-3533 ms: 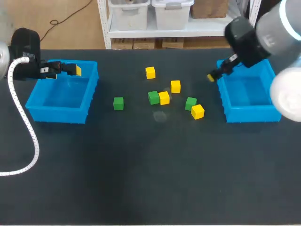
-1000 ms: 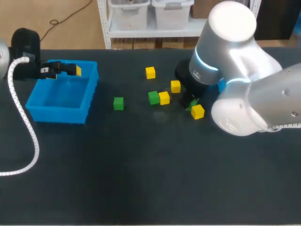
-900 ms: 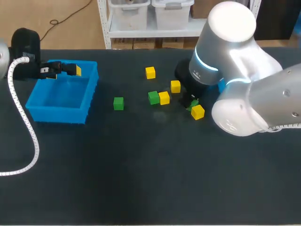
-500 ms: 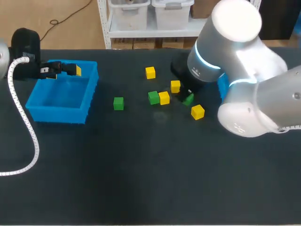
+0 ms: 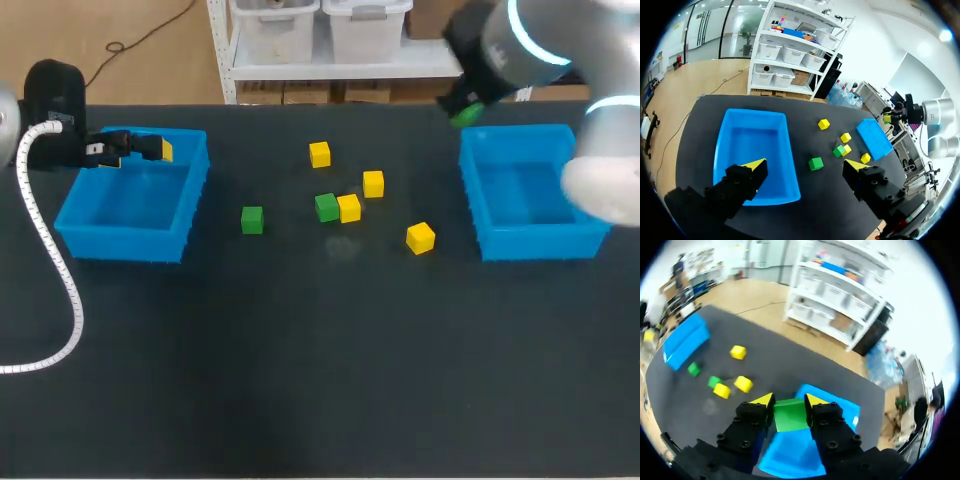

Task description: Put the green cubes in the right bin and the yellow cubes in the left bin.

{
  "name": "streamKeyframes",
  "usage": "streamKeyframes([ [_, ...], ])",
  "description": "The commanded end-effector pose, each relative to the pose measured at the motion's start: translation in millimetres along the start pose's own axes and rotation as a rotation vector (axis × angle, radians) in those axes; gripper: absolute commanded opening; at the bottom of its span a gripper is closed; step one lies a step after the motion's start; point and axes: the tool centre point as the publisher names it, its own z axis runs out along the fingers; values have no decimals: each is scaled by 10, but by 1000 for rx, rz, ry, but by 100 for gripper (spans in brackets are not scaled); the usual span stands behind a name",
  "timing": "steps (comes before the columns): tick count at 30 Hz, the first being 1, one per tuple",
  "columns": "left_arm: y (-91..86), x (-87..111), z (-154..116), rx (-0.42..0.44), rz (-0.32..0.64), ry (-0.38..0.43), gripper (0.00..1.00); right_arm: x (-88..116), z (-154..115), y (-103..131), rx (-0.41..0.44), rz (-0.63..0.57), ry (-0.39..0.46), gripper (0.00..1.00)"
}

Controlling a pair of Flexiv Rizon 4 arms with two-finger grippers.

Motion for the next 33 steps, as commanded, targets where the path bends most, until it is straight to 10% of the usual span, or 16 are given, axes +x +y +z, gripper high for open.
streamKeyframes([
  [1,32,15,5,14,3,-8,100,228,-235,-247,116,128,-109,0],
  [15,32,15,5,14,3,-8,100,605,91,-339,126,194,1,0],
  [16,32,15,5,14,3,-8,100,592,84,-343,129,197,2,40],
  [17,32,15,5,14,3,-8,100,581,74,-345,129,198,2,100],
  [27,32,15,5,14,3,-8,100,496,5,-372,134,205,-13,100],
  [33,32,15,5,14,3,-8,100,230,-96,119,39,59,-58,100],
])
